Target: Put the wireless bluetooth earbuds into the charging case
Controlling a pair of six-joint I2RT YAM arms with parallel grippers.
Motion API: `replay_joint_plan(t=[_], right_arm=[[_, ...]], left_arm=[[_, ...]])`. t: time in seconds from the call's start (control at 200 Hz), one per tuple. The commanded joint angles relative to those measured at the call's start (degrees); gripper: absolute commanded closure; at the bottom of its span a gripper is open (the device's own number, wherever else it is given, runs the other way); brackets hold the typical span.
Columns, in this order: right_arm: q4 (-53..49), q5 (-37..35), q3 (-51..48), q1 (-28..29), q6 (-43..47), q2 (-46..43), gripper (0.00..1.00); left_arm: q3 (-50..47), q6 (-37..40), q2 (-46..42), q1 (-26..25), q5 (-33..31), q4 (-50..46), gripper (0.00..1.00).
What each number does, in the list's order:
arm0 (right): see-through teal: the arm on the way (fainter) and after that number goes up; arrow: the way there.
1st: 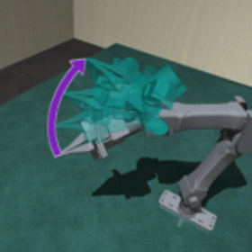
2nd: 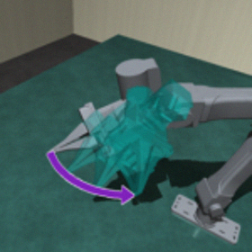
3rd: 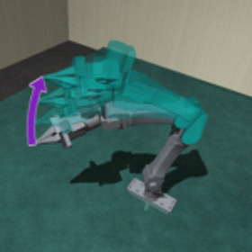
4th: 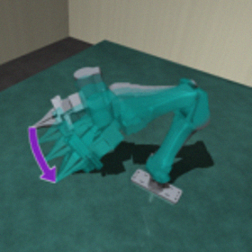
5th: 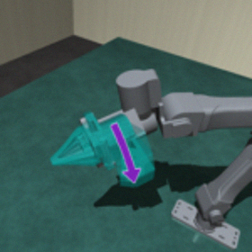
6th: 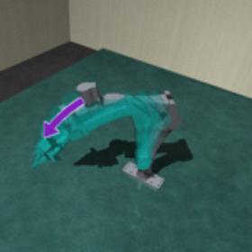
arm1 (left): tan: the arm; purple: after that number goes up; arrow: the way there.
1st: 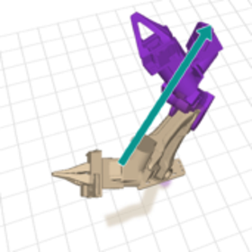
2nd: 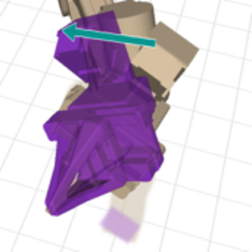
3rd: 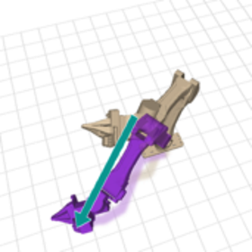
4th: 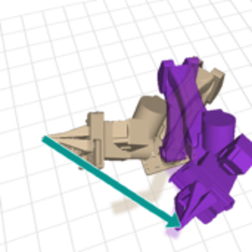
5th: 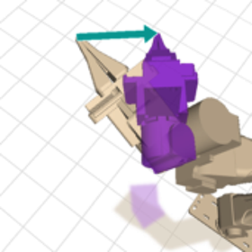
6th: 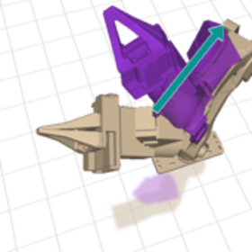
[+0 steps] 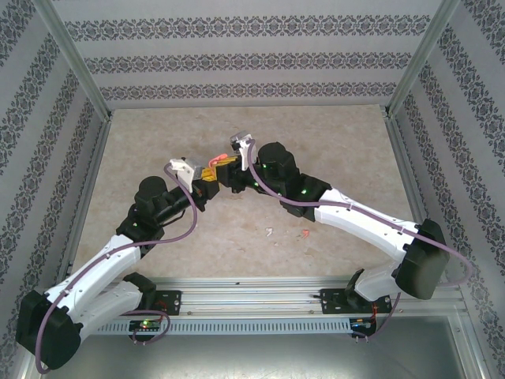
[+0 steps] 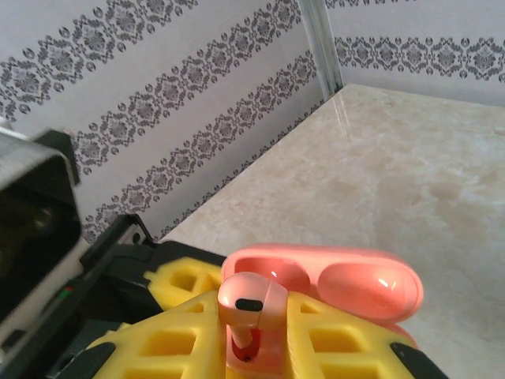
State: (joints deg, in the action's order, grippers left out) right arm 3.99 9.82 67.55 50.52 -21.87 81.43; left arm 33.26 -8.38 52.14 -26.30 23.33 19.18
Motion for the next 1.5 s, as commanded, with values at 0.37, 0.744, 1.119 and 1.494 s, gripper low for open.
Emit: replay_joint_plan(t=[0.37,0.744,1.119,1.494], right_arm=[[2.96,-0.09,-3.26,0.98,-1.53,0.04,0.78],[5.88,0.18,-6.14,1.46,-0.51,-0.66,0.75],[8.25,0.63,-8.14,1.51,0.77,-0.59,0.75],[10.15,0.79,-9.35,1.75,2.14,-0.49,0.71]], left_arm=[[3.34,-1.37,-0.34,-1.03,-2.07,4.75,1.0],[3.39,-1.34,-0.86,-1.05,-3.43,4.43,1.0],[3.92,-1.28,-0.51,-1.04,-3.61,4.51,1.0],[3.39,-1.12,-0.94,-1.07,-3.84,4.11,1.0]])
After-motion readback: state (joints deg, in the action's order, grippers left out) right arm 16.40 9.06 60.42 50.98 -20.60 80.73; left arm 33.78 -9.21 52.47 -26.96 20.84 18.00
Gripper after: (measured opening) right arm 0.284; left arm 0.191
